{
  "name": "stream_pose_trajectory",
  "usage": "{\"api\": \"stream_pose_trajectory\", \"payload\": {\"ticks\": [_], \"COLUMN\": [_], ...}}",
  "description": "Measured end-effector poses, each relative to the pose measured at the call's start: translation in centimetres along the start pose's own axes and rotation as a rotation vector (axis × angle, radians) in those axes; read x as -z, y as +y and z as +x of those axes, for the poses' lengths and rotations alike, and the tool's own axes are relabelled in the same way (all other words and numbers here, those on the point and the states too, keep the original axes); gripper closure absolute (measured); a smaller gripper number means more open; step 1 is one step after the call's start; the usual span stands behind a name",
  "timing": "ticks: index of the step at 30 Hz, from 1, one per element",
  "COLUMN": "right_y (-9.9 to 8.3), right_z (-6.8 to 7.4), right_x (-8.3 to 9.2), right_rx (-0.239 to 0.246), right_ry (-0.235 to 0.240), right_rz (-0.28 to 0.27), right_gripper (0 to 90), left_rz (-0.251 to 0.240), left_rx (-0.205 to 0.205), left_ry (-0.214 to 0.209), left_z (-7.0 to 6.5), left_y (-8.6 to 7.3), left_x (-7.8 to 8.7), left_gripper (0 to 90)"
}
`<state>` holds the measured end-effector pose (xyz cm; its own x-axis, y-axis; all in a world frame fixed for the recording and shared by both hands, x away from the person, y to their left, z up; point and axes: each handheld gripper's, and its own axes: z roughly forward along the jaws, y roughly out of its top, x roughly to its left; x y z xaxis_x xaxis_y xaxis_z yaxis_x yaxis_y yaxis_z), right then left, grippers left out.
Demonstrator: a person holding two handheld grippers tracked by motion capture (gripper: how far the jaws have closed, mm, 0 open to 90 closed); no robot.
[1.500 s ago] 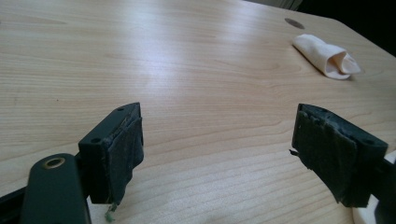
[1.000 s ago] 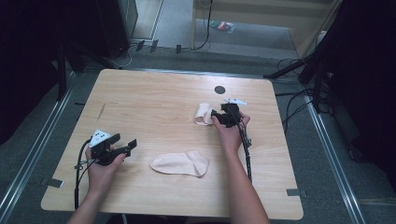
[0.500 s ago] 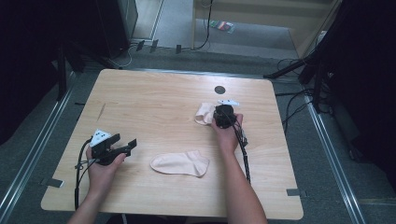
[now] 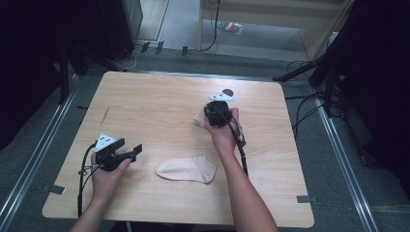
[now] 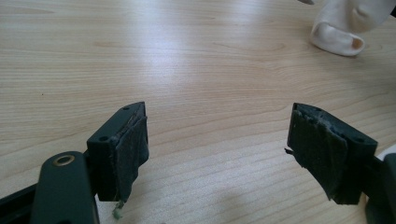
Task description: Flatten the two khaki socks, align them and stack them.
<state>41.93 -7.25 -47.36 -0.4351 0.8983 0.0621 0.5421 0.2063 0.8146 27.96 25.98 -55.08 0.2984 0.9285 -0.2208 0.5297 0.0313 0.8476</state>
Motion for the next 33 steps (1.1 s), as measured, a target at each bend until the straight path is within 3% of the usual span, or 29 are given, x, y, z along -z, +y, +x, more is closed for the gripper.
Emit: {"api": "stream_pose_trajectory", "payload": {"ticks": [5,7,11,13,15,16,18,20,22,23,24,25,27,29,31,33], "right_y": [2.6,3.6,4.5,4.3,3.4,2.8,0.5,-1.5,-3.5,-4.3,-4.7,-5.0,-5.1,-5.1,-5.4,-5.7], "right_z": [3.5,4.8,6.2,6.0,5.2,4.7,3.3,2.0,0.4,-0.4,-0.9,-1.7,-2.7,-3.0,-2.7,-2.0], "right_x": [1.0,1.6,3.0,3.2,2.4,1.8,0.0,-1.2,-2.3,-2.5,-2.5,-2.0,-0.9,0.1,0.7,0.5], "right_rx": [0.027,0.029,0.029,0.021,0.011,0.011,0.038,0.096,0.144,0.137,0.124,0.080,0.014,-0.046,-0.052,-0.027], "right_ry": [0.137,0.244,0.404,0.411,0.426,0.428,0.408,0.336,0.226,0.134,0.092,0.049,0.022,0.031,0.063,0.085], "right_rz": [-0.017,-0.053,-0.130,-0.129,-0.077,-0.046,0.068,0.127,0.167,0.168,0.158,0.126,0.057,0.027,0.029,0.068], "right_gripper": [87.4,87.4,87.1,86.8,86.3,85.9,85.0,84.3,75.3,66.0,63.7,61.9,60.9,62.3,62.6,62.0], "left_rz": [0.000,0.002,-0.001,0.000,0.000,0.001,0.003,0.003,0.005,0.005,0.004,0.004,0.001,0.001,0.008,0.028], "left_rx": [-0.007,-0.007,-0.008,-0.008,-0.007,-0.007,-0.007,-0.007,-0.008,-0.007,-0.007,-0.007,-0.009,-0.019,-0.012,-0.010], "left_ry": [-0.001,-0.002,-0.002,-0.003,-0.003,-0.004,-0.004,-0.004,-0.004,-0.004,-0.004,-0.005,-0.008,-0.010,0.002,0.012], "left_z": [-0.1,-0.1,-0.1,-0.1,-0.1,-0.1,-0.1,-0.2,-0.2,-0.2,-0.2,-0.2,-0.2,-0.2,-0.3,-0.2], "left_y": [0.0,0.0,0.0,0.0,0.0,0.0,0.0,0.0,0.0,0.0,0.0,0.0,0.0,0.1,0.1,0.3], "left_x": [0.0,0.0,0.0,0.0,0.0,0.0,0.0,-0.1,-0.1,-0.1,-0.1,-0.1,-0.1,-0.2,-0.3,-0.5], "left_gripper": [20.9,21.0,21.0,21.0,20.9,21.0,21.1,21.1,21.1,21.1,21.1,21.2,22.7,25.8,30.2,34.7]}}
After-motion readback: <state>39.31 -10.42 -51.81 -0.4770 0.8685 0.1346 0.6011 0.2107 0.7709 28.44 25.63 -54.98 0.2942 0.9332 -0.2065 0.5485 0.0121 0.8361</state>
